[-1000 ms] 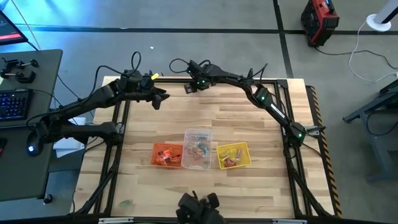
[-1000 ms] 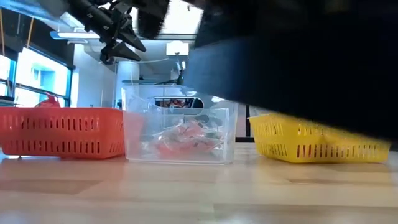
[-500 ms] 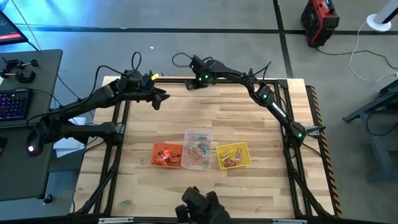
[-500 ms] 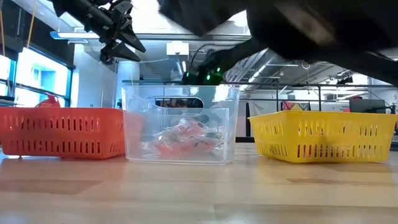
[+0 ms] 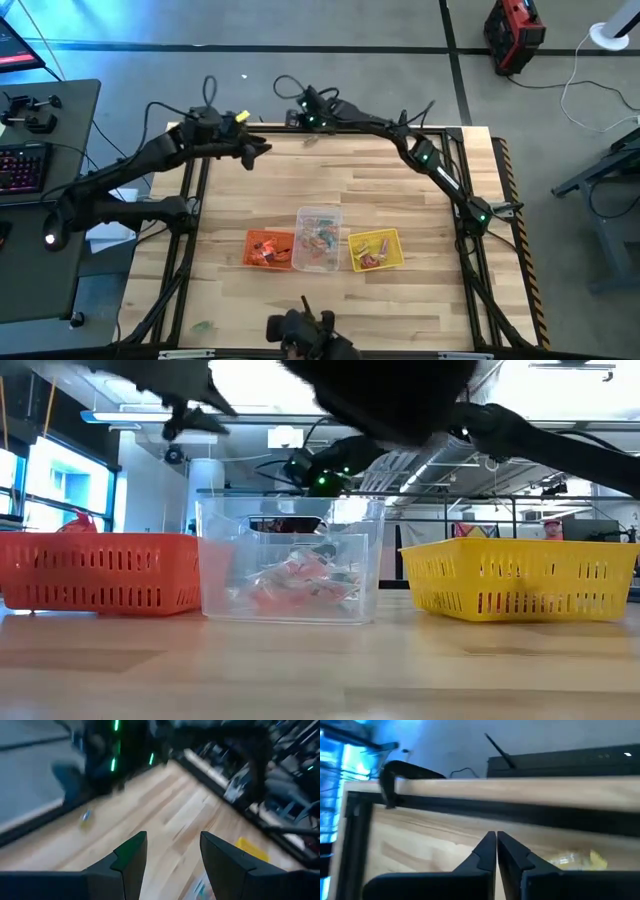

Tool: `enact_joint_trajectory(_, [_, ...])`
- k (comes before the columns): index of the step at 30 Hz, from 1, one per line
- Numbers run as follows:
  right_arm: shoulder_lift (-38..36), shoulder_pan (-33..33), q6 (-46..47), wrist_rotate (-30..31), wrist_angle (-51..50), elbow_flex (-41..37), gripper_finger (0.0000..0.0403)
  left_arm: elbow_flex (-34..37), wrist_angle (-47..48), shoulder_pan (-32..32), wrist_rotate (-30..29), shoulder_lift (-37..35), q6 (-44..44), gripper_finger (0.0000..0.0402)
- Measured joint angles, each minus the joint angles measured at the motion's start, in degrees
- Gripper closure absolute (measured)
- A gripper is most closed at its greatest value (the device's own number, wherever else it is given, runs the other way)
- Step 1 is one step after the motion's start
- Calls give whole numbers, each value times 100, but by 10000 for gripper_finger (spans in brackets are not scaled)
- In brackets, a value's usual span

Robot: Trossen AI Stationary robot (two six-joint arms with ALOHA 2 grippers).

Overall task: Sort candy by brand, put in halloween buckets
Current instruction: Put the yellow candy into the yellow bin

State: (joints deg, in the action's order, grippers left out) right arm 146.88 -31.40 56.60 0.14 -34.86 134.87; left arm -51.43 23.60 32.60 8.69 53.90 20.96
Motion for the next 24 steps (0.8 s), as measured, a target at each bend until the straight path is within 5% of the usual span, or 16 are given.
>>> enact_joint_trajectory(10, [174, 92, 621, 640, -531, -43, 402, -636, -1, 15, -78, -677, -775, 227])
enact_joint_trajectory(24, [269, -225, 2029, -769, -857, -37, 403, -1098, 8, 37, -4, -1301, 111, 227])
